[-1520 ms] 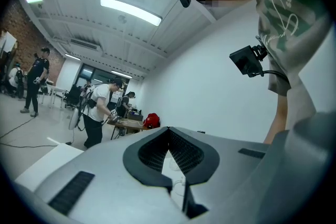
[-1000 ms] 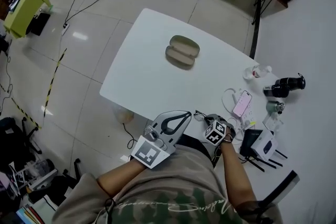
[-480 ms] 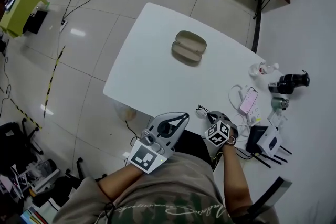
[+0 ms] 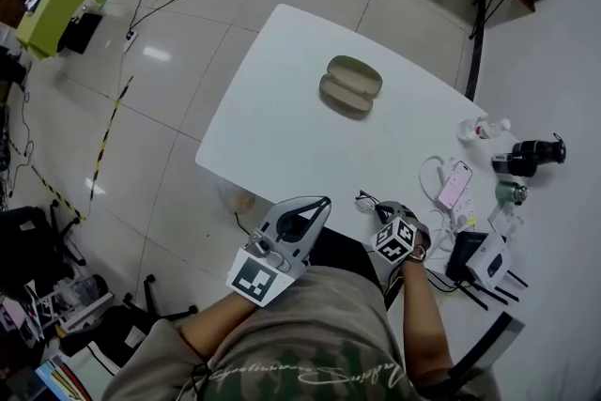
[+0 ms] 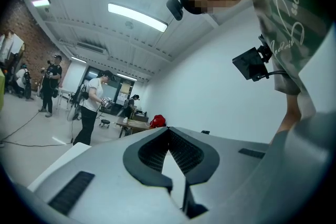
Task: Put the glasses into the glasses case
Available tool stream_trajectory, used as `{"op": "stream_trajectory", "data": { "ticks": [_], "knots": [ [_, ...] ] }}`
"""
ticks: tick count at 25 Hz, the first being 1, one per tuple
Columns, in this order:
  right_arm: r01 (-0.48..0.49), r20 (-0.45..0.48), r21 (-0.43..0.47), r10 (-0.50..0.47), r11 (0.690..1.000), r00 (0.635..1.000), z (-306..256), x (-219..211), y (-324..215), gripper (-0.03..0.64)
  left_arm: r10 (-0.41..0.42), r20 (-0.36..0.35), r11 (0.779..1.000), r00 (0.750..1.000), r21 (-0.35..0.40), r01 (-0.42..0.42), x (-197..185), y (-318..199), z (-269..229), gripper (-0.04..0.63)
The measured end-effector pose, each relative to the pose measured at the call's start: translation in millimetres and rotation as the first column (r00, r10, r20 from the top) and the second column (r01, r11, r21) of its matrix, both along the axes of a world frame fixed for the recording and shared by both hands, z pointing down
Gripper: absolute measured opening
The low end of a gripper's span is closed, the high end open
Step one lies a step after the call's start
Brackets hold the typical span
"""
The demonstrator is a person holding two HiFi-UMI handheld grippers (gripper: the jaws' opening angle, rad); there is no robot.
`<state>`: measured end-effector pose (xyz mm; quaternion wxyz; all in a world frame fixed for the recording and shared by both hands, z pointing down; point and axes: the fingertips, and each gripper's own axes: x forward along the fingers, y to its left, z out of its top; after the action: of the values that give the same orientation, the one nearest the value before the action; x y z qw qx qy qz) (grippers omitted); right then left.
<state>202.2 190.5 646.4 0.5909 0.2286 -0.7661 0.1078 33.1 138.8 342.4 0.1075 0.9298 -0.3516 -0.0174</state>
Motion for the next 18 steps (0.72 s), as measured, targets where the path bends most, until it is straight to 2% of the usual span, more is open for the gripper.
{"op": "stream_trajectory", "data": {
  "ticks": [7, 12, 18],
  "knots": [
    [0.039, 0.022, 0.004, -0.039, 0.999, 0.999, 2.0, 3.7, -3.1, 0.021, -0.078, -0.035, 0.996, 0.996, -0.055, 0.076, -1.4, -16.0, -3.9, 0.0],
    [0.065, 0.041, -0.012, -0.065, 0.998, 0.997, 4.1, 6.7, -4.6, 0.021, -0.116, 0.0, 0.993, 0.993, -0.035, 0.116, 2.2, -19.9, -13.9, 0.0],
    [0.071, 0.071, -0.03, -0.068, 0.997, 0.995, 6.7, 2.8, -1.2, 0.021, -0.119, 0.044, 0.993, 0.992, -0.018, 0.12, 16.8, -16.3, -9.9, 0.0]
  ]
}}
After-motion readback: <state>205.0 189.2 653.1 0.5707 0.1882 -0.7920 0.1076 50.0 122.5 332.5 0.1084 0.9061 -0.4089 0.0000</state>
